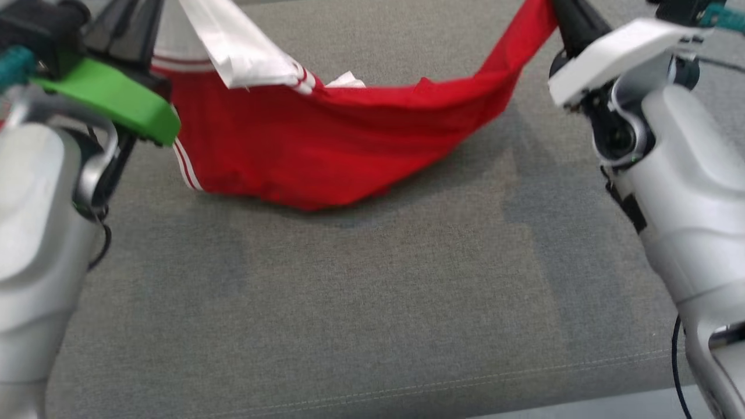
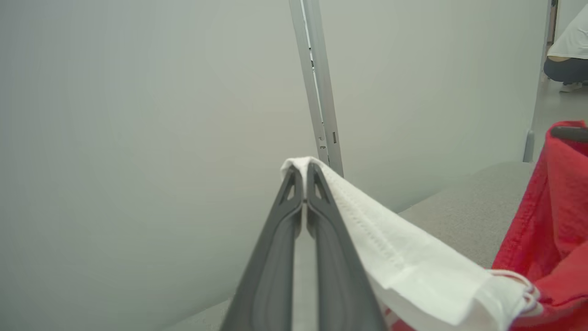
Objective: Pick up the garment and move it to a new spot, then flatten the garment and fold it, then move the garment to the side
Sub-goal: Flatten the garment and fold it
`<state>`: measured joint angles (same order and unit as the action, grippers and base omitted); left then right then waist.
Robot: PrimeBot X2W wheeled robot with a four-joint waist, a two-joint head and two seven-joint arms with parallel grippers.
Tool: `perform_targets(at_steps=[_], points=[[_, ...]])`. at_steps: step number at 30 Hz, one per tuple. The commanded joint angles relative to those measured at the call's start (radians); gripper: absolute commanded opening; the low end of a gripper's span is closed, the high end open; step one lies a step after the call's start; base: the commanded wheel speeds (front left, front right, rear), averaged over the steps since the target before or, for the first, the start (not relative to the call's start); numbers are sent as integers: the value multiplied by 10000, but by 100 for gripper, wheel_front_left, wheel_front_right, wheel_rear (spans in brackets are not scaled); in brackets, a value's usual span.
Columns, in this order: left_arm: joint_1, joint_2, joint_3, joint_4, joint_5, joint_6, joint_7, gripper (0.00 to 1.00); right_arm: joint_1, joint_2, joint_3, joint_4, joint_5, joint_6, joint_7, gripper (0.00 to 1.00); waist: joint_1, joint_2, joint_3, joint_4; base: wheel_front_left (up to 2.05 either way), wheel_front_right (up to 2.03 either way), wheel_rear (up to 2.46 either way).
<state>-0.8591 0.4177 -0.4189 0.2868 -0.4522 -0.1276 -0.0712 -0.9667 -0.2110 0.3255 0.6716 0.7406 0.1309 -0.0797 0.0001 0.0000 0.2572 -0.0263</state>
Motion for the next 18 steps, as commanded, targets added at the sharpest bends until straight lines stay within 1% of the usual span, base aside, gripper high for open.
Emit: perform_targets(at_steps=[1,2,3,5,6,8,10,12,14,18], points=[[-1059,247,-270,206,-393,-33,134,0,-951,41,-175,377,275,-3,85,0,-1,0,1187,-344,0,0,0],[-1639,401,-461,326,-554,-33,218,0,-1518,65,-245,624,313,-3,138,0,-1,0,1401,-360,0,0,0],[-1639,401,-461,326,-554,-33,218,0,-1518,65,-245,624,313,-3,138,0,-1,0,1401,-360,0,0,0],[-2780,505,-783,538,-1041,-27,383,0,-2608,202,-539,1141,576,-2,228,0,-1,0,1812,-352,0,0,0],[-3384,648,-999,636,-1121,-27,489,0,-3199,217,-700,1405,627,-2,227,0,-1,0,2019,-356,0,0,0],[-4485,667,-1309,904,-1588,-25,651,0,-4277,251,-932,1966,638,-2,200,0,-1,0,2381,-323,0,0,0],[-5549,805,-1575,1329,-1777,-26,736,0,-5221,338,-1090,2598,478,-2,52,0,-1,0,2621,-325,0,0,0],[-6419,771,-1722,1878,-2099,-26,745,0,-6026,523,-1225,3304,295,-2,-99,0,-1,0,2694,-367,0,0,0],[-7312,775,-1857,2440,-2145,-26,679,0,-6854,669,-1407,4016,149,-2,-308,0,-1,0,2689,-438,0,0,0],[-8578,548,-2093,3795,-2260,-27,512,0,-8024,862,-1647,5372,-313,-2,-958,0,-1,0,2383,-515,0,0,0]])
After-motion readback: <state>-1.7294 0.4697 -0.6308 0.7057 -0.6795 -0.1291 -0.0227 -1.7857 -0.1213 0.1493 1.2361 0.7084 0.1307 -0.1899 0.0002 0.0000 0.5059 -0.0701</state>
